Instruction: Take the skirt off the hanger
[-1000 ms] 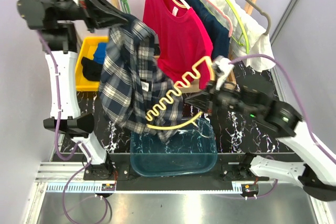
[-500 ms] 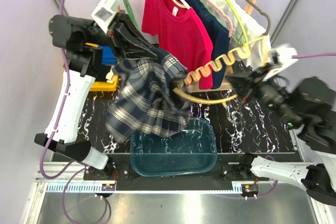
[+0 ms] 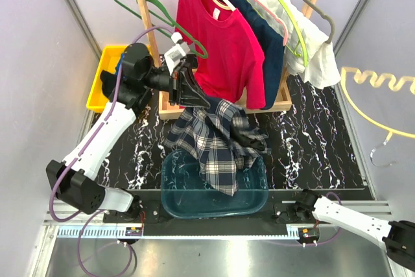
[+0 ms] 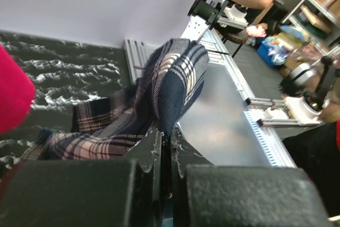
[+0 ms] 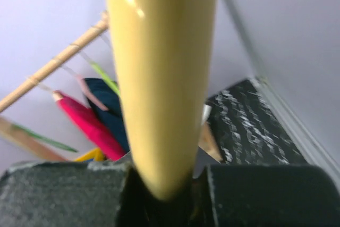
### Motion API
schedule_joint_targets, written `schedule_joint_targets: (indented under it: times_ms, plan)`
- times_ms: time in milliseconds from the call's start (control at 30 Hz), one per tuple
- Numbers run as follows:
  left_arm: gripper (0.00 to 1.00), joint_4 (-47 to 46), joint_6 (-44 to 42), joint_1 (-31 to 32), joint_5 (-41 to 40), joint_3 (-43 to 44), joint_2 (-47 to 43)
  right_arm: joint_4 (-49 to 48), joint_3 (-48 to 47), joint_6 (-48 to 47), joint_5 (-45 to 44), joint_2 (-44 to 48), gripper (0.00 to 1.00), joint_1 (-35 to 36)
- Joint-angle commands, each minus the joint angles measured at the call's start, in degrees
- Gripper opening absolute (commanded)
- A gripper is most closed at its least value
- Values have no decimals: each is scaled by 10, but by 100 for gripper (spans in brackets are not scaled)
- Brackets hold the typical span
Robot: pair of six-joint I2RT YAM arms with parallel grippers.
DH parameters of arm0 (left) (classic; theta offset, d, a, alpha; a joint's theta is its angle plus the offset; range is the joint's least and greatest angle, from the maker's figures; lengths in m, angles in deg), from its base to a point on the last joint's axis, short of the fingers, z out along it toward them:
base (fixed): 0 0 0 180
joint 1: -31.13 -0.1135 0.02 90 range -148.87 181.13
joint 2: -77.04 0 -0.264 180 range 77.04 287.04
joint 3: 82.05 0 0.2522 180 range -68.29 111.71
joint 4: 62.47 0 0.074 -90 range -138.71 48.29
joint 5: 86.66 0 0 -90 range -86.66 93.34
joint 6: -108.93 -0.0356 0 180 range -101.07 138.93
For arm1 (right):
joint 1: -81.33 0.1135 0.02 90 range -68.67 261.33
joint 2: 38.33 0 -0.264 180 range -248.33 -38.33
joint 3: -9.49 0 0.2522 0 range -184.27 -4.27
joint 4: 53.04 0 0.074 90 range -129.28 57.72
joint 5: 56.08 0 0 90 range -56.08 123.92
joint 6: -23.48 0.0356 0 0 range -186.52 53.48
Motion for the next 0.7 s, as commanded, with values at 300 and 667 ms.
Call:
schedule_joint_targets:
  times_ms: [300,667]
  plan:
    - [0,957,-1009,78,-325,9,-25,339,233,505,-78,-67,0,-1]
    - [15,914,-919,221,-508,-96,17,344,362,656,-94,-90,0,-2]
